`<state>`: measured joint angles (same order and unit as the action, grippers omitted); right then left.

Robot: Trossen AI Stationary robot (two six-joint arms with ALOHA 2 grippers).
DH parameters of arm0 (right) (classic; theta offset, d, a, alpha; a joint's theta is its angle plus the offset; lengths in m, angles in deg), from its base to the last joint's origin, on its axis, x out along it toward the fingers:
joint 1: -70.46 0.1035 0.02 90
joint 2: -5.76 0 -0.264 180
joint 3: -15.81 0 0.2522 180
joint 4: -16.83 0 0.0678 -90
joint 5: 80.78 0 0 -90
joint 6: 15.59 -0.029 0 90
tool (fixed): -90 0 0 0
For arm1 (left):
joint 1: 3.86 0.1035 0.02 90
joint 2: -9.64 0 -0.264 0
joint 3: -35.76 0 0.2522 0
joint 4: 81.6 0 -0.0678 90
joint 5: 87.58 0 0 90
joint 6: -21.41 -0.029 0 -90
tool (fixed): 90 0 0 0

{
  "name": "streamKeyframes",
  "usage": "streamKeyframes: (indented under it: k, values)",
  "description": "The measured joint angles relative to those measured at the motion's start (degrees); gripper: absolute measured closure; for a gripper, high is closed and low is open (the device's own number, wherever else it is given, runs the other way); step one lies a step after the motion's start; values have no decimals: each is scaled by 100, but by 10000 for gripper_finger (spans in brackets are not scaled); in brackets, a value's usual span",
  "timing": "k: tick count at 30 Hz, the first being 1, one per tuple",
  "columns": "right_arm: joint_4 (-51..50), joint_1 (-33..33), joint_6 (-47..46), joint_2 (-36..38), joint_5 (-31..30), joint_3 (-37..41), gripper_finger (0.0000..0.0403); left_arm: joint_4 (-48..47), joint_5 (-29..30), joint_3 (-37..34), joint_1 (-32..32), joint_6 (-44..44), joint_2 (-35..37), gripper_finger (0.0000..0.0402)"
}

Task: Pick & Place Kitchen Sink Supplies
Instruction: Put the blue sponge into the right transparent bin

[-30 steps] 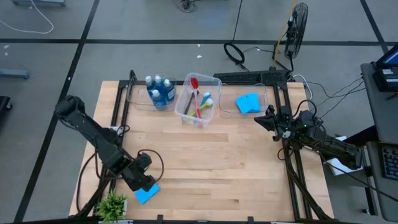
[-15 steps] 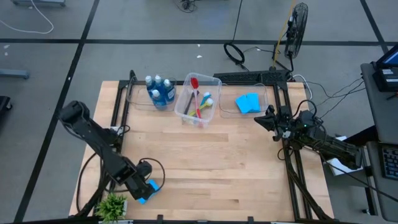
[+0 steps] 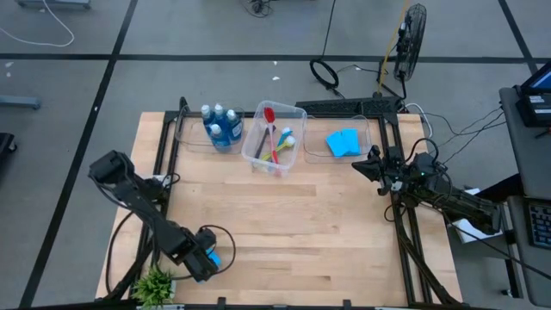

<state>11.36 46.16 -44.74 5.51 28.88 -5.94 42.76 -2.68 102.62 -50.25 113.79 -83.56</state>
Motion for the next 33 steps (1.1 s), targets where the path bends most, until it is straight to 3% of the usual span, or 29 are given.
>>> streamKeyframes:
  k: [19,26,33]
  values:
    - [-2,0,-37,2,0,0,403,-101,39,0,1,-326,-99,58]
    - [-2,1,-42,2,-2,0,403,-57,85,0,20,-699,-99,139]
    - [-1,0,-91,0,0,0,403,-44,495,0,24,-721,-99,220]
